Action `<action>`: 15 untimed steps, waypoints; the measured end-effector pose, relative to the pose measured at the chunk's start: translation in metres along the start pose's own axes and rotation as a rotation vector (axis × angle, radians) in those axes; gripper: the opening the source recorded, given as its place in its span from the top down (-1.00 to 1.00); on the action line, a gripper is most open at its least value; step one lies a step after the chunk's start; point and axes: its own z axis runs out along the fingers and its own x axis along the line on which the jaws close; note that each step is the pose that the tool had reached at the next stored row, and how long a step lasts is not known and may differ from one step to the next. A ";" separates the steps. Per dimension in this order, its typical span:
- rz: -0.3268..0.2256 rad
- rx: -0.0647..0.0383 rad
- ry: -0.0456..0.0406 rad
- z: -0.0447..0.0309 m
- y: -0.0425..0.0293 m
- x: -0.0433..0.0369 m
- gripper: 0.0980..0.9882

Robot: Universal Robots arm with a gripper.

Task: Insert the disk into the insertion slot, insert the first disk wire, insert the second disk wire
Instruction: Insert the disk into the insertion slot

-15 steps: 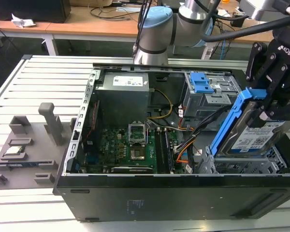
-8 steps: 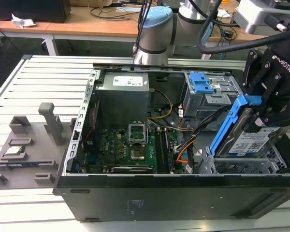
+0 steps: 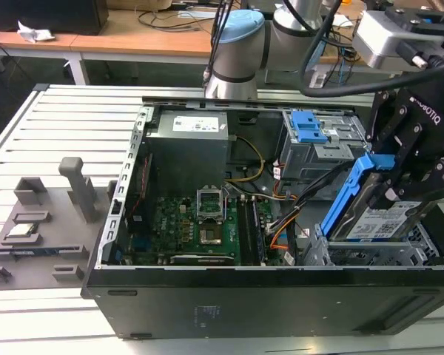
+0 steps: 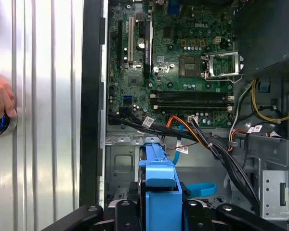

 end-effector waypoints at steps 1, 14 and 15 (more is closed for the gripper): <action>0.000 0.000 0.0000 0.0012 0.0000 0.0000 0.40; 0.000 0.000 0.0008 0.0148 -0.0006 0.0000 0.38; 0.000 0.000 0.0008 0.0148 -0.0006 0.0001 0.38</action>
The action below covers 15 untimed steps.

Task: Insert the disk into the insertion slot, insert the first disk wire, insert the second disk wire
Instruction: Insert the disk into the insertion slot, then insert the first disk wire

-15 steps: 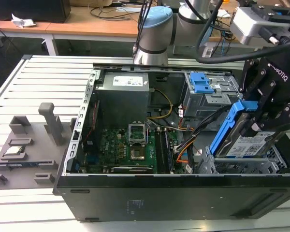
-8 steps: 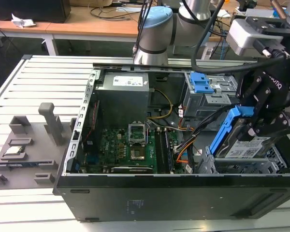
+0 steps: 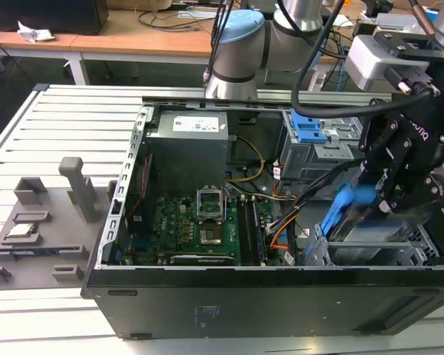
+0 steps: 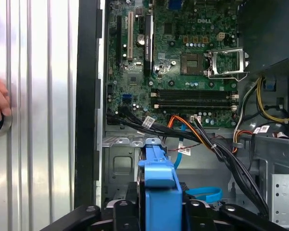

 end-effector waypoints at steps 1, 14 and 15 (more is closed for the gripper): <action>0.000 0.000 -0.0002 0.0001 0.0000 0.0000 0.23; 0.000 0.000 0.0014 0.0000 0.0000 0.0000 0.98; 0.000 0.000 0.0017 0.0000 0.0000 0.0000 0.98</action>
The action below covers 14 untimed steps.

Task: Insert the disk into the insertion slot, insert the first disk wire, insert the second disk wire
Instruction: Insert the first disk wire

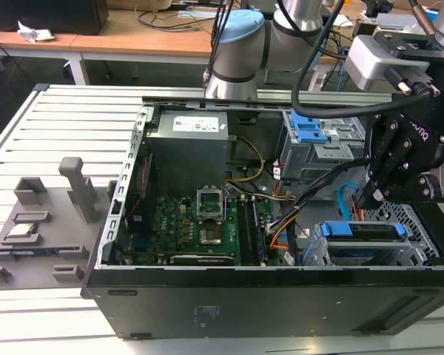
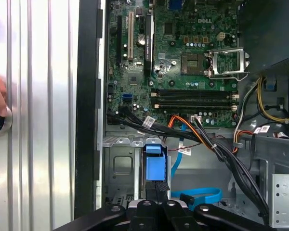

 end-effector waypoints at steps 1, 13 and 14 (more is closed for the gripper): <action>0.000 0.000 0.0000 0.0000 0.0000 0.0000 0.98; 0.000 0.000 0.0010 0.0039 -0.0315 -0.0166 0.98; 0.000 0.000 0.0016 0.0048 -0.0324 -0.0185 0.98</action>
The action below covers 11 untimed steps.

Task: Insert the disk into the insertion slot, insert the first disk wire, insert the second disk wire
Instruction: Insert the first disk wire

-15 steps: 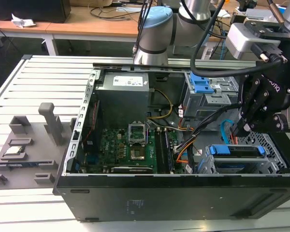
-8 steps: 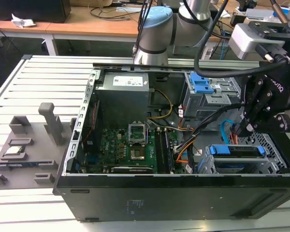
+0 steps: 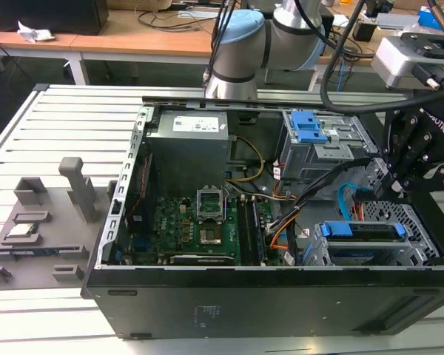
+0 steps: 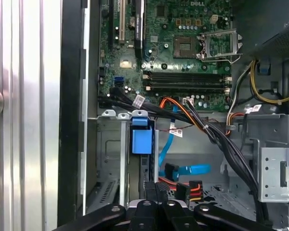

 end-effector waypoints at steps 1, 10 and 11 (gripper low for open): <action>0.000 0.000 0.0013 0.0010 -0.0014 -0.0024 0.98; 0.001 0.000 0.0150 0.0147 -0.0102 -0.0265 0.98; 0.001 0.000 0.0151 0.0167 -0.0105 -0.0271 0.98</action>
